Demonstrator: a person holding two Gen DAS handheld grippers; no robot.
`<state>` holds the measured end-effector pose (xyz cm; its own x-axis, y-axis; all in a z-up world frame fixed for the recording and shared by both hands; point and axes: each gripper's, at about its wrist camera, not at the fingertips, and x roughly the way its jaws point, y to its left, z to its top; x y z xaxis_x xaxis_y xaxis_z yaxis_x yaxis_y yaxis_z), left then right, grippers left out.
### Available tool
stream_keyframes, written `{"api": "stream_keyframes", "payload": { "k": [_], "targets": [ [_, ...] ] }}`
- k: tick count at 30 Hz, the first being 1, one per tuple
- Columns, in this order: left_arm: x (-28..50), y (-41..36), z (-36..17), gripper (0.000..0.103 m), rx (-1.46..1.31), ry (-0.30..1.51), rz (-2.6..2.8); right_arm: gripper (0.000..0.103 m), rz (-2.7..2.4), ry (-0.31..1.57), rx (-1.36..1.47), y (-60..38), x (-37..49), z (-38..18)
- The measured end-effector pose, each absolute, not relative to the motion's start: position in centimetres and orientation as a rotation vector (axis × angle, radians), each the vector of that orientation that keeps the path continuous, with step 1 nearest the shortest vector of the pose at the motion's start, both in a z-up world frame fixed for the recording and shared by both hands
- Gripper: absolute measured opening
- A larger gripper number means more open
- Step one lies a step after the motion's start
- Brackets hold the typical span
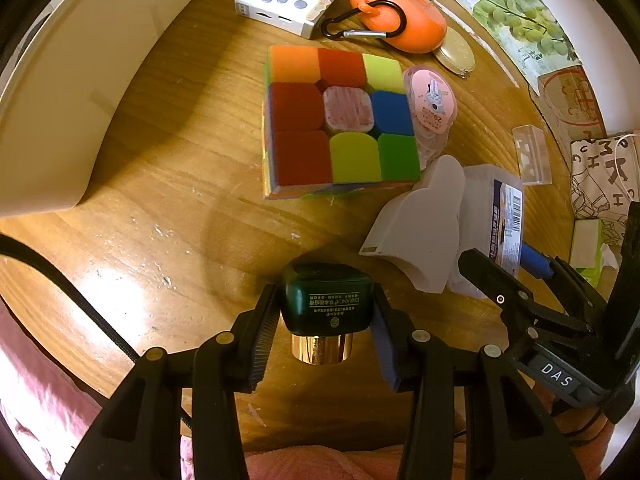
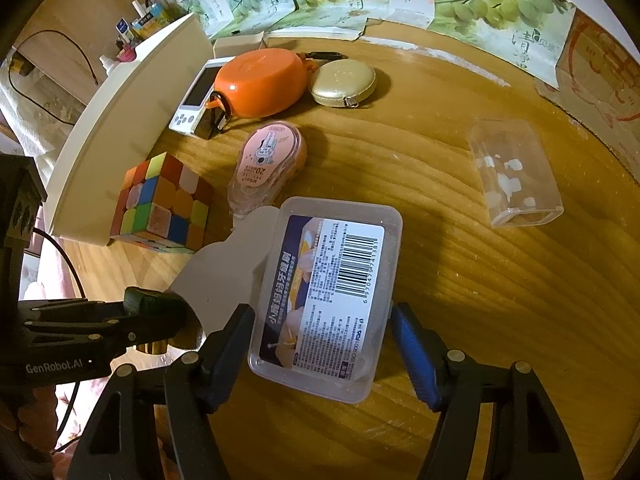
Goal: Organize rigid objects
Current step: 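Lift the bottle and the clear box and carry both toward the tray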
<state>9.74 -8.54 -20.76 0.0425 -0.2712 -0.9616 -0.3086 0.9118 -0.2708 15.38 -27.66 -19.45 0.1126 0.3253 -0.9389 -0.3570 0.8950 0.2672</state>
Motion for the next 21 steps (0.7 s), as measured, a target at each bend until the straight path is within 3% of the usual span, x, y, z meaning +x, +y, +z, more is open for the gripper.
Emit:
{"api": "stream_keyframes", "payload": {
  "k": [16, 21],
  "targets": [
    [7.8, -8.1, -18.1, 0.047, -0.423, 1.484, -0.028, 0.069, 0.456, 1.391, -0.04, -27.6, 13.2, -18.6],
    [7.3, -8.4, -16.7, 0.047, -0.37, 1.459, -0.068, 0.065, 0.435, 1.378, -0.014, -27.8, 12.5, -17.8]
  ]
}}
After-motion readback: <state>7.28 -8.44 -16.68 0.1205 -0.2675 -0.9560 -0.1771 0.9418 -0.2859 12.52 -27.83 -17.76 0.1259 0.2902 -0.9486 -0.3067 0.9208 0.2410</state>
